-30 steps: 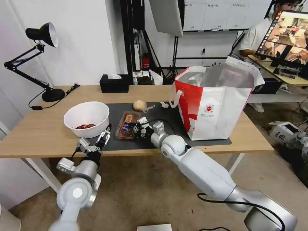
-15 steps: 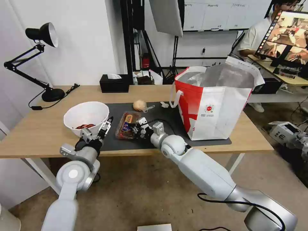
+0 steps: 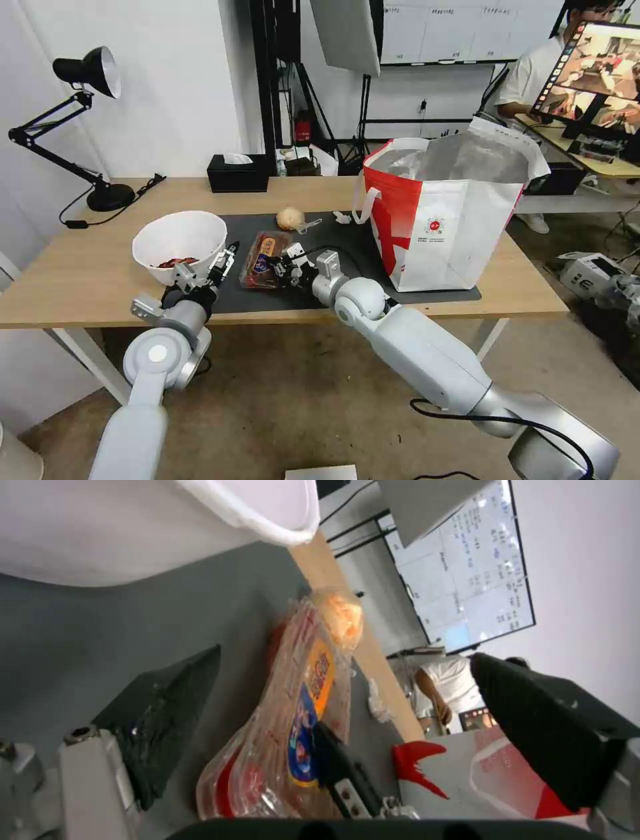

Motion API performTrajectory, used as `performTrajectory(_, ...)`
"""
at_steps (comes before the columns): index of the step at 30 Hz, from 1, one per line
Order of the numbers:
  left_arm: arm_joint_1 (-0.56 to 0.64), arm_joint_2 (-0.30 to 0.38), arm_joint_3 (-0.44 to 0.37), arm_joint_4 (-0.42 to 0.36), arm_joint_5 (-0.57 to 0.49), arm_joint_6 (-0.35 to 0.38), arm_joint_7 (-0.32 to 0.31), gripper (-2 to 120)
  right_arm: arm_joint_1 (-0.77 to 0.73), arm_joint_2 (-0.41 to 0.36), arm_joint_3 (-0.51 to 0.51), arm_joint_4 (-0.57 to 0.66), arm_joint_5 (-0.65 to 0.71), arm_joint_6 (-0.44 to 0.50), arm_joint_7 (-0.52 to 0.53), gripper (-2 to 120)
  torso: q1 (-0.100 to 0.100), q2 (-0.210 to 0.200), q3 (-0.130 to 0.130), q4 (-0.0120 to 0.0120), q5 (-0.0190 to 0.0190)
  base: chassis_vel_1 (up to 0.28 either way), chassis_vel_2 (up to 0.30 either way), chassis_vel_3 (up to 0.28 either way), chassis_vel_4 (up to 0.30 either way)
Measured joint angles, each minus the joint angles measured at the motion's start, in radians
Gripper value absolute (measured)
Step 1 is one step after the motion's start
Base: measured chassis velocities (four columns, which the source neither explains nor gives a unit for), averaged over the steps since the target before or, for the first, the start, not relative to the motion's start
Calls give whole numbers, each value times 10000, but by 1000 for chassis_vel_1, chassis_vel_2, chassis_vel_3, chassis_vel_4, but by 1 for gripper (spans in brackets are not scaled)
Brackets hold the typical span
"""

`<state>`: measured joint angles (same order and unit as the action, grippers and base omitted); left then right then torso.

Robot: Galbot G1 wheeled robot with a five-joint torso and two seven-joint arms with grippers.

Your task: Pick up the trash from the table and place it into the takeout bag.

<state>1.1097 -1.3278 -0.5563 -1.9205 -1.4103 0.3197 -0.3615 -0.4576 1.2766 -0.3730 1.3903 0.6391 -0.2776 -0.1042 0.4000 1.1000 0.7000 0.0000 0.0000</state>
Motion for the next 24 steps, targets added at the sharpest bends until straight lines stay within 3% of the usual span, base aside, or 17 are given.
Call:
performTrajectory(17,-427,-6,181,229,-118,26,-129,100,29,-87,-112,103,17,-473,36,0,0,1,0,0,1,0,0,0,0)
performTrajectory(24,-741,-120,267,488,-469,337,-565,100,33,-87,-109,135,84,-473,44,0,0,0,0,0,0,0,0,0,0)
